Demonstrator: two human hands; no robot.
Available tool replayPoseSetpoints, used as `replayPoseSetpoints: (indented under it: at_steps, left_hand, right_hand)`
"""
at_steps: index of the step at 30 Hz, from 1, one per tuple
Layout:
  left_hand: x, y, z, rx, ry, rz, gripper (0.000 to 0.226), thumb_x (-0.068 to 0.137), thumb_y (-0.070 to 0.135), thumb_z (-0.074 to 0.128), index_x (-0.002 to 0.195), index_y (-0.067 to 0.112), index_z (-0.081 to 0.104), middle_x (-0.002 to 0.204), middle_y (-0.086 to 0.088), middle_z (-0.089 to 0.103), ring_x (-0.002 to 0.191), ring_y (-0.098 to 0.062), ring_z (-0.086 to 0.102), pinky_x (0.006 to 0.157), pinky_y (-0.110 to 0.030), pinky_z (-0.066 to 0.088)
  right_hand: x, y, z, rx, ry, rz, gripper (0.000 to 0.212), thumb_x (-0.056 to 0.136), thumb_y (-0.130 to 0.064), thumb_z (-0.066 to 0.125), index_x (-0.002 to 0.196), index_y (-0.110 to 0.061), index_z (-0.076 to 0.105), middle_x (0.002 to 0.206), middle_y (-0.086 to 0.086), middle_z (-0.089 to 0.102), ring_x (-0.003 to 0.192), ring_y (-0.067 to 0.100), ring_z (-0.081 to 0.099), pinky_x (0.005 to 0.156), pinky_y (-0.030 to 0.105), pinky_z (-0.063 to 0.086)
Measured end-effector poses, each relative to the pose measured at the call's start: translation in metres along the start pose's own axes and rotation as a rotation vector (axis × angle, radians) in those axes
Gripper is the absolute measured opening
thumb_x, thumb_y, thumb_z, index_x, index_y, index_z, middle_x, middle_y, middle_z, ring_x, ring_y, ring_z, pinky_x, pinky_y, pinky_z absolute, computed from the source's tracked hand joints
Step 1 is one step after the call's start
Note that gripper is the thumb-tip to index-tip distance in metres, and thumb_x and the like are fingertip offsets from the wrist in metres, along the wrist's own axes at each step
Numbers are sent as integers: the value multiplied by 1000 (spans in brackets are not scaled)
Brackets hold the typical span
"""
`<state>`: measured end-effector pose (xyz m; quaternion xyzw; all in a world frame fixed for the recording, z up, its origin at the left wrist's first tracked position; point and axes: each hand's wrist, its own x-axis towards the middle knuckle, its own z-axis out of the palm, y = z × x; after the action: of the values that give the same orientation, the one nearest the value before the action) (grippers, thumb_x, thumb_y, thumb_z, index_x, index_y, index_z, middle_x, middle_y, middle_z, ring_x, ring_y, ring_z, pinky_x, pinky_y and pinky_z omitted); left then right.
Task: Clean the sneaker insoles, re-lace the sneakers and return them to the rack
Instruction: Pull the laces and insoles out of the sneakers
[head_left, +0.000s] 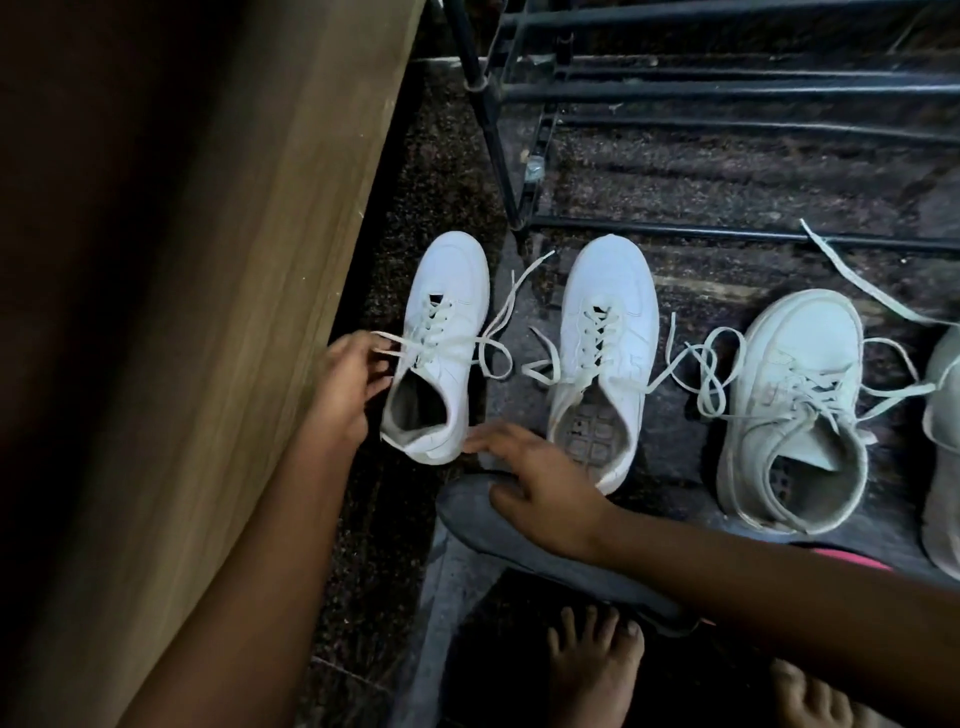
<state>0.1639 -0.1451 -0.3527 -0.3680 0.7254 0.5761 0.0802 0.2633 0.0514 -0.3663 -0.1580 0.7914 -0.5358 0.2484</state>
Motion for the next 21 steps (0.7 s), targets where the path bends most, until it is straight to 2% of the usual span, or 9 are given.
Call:
replayPoseSetpoints:
  at_steps: [1, 3, 6, 10, 12, 14, 16, 18, 21]
  left_hand:
    - [-2, 2, -3, -176, 4, -131, 21, 90, 16, 47, 70, 20, 52, 76, 7, 55, 64, -8, 44, 65, -22, 39]
    - [-3, 0, -11, -468, 36, -263, 22, 88, 19, 46, 66, 21, 49, 73, 7, 51, 61, -9, 40, 62, -22, 35]
    - [-8, -4, -22, -766, 91, -252, 23, 86, 22, 47, 62, 21, 47, 71, 6, 50, 55, -10, 37, 57, -22, 32]
    - [-20, 9, -35, -931, 98, -145, 14, 73, 29, 57, 61, 23, 53, 68, 7, 51, 52, -10, 42, 59, -22, 34]
    - [-22, 11, -41, -916, 164, -157, 16, 78, 29, 54, 63, 23, 57, 68, 7, 51, 53, -10, 43, 60, -22, 35]
    - [-20, 8, -42, -800, 237, -254, 22, 86, 28, 48, 68, 21, 57, 70, 6, 51, 55, -10, 43, 61, -22, 36]
    - [-21, -2, -34, -570, 276, -414, 18, 88, 29, 49, 74, 19, 53, 74, 3, 48, 62, -11, 44, 64, -24, 37]
    - [-28, -17, -17, -341, 195, -562, 19, 89, 31, 53, 78, 16, 53, 75, 0, 51, 65, -13, 49, 66, -25, 41]
    - [-37, -48, 8, -261, 48, -593, 26, 95, 28, 47, 72, 17, 52, 60, -1, 60, 46, -13, 58, 41, -17, 47]
  right_hand:
    - [8, -4, 2, -81, -68, -33, 56, 77, -15, 47, 133, -9, 50, 143, 6, 43, 130, 23, 42, 106, 31, 37]
    - [28, -10, 5, -259, -180, -90, 60, 84, -11, 50, 142, -7, 38, 151, 10, 30, 135, 28, 32, 110, 35, 31]
    - [55, -15, 16, -520, -247, -144, 68, 87, -14, 52, 148, -7, 23, 156, 11, 19, 137, 30, 24, 110, 39, 30]
    - [70, -8, 35, -779, -261, -84, 76, 88, -27, 54, 149, -8, 13, 155, 13, 15, 138, 30, 17, 109, 38, 24]
    - [69, -3, 40, -873, -249, -90, 77, 87, -30, 54, 149, -7, 14, 154, 12, 17, 138, 29, 16, 108, 38, 23]
    - [67, -1, 41, -916, -237, -114, 73, 88, -30, 51, 148, -6, 16, 152, 12, 22, 137, 29, 19, 107, 38, 23]
    - [67, -2, 40, -936, -231, -141, 65, 90, -27, 48, 146, -5, 23, 147, 12, 31, 135, 28, 25, 106, 39, 24]
    - [74, -8, 37, -906, -212, -165, 48, 90, -18, 46, 137, -6, 39, 135, 12, 46, 128, 29, 36, 103, 38, 26]
    - [97, -24, 27, -929, -218, -199, 28, 92, -13, 42, 115, -12, 59, 120, 8, 60, 115, 27, 52, 97, 34, 31]
